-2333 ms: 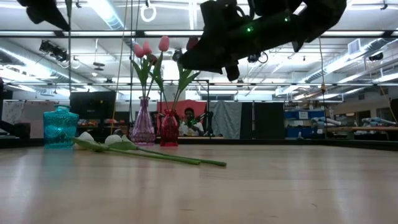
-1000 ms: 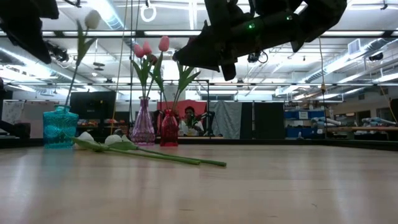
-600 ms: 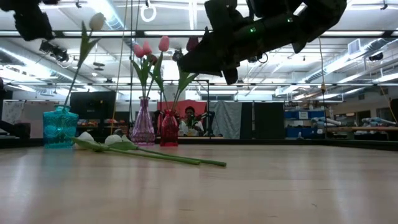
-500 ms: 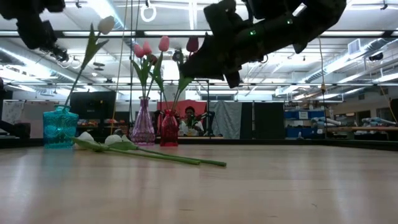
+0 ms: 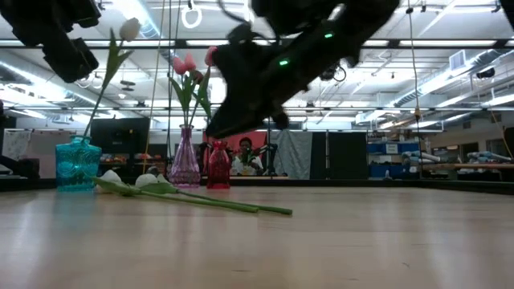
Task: Sort flowers into vase by color
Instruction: Put the white flower into the blue vase
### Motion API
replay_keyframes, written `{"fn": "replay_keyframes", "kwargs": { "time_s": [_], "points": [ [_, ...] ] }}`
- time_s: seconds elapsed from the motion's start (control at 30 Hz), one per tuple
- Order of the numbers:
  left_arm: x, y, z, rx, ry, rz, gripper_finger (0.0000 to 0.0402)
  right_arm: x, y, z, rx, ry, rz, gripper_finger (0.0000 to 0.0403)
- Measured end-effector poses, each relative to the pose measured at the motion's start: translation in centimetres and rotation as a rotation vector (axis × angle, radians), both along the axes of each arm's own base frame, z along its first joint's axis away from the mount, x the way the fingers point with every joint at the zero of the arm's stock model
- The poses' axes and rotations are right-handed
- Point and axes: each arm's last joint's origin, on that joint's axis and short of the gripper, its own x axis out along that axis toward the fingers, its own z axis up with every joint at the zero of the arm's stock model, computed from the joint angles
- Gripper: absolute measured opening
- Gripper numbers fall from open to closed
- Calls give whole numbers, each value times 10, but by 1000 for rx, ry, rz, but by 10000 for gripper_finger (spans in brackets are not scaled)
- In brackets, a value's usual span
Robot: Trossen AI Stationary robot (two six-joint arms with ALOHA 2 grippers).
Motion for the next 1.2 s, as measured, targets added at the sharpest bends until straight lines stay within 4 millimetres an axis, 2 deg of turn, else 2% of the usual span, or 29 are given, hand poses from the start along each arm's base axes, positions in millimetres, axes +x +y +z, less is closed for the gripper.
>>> {"fn": "replay_keyframes", "kwargs": {
  "time_s": [0.23,0.5,0.6,0.8,0.9,1.03,1.2],
  "points": [
    [4,-10,-15,-22,29,-55,169,33,10,-19,6,134,-14,104],
    [3,-16,-14,-1,14,-52,169,59,16,-42,28,202,-41,105],
    [2,-18,-15,-15,27,-49,170,63,17,-51,26,223,-40,105],
    [2,-18,-15,-27,30,-20,170,60,15,-54,11,246,-77,102],
    [2,-18,-15,-27,26,1,170,60,15,-54,9,253,-61,77],
    [2,-17,-14,-39,18,30,170,58,15,-54,12,280,-56,16],
    [4,-18,-11,-59,-13,51,170,55,14,-50,-39,309,-48,14]
  ]
}}
